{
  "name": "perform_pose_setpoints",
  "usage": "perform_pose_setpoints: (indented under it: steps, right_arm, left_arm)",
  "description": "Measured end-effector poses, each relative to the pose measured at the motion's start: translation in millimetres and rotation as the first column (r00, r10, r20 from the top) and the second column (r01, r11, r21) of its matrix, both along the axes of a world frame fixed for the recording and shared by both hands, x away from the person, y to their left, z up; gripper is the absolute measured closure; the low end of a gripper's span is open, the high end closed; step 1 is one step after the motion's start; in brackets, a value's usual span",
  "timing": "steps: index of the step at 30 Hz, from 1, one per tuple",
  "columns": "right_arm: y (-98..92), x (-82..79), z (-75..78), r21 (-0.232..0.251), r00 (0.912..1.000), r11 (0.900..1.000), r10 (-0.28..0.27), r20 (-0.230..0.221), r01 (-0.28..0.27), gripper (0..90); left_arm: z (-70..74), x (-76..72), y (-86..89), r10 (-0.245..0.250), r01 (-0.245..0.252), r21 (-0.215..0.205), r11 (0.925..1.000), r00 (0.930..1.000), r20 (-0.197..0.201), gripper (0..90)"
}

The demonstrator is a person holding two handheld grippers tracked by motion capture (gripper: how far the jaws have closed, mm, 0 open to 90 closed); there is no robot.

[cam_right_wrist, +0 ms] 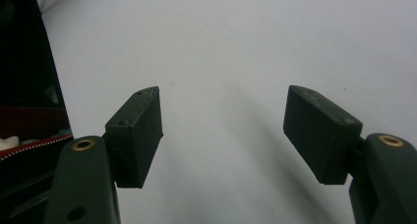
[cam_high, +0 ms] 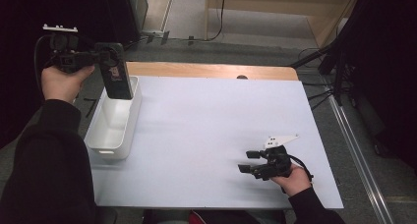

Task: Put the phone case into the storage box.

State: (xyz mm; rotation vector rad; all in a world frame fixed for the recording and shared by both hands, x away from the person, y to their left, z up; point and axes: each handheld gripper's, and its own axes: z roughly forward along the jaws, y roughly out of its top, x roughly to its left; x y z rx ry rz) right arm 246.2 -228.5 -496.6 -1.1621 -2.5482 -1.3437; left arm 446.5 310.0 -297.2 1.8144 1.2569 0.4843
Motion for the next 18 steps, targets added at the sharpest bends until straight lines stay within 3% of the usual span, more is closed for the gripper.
perform_pose_setpoints:
  steps: [18]
  right_arm:
    - [-0.2,-5.3,-0.9,0.000,1.0000,1.000,-0.010,0.000,0.010,29.8]
  left_arm:
    - [-15.7,20.1,11.6,0.059,-0.059,0.029,0.9978,0.9982,0.008,71.4]
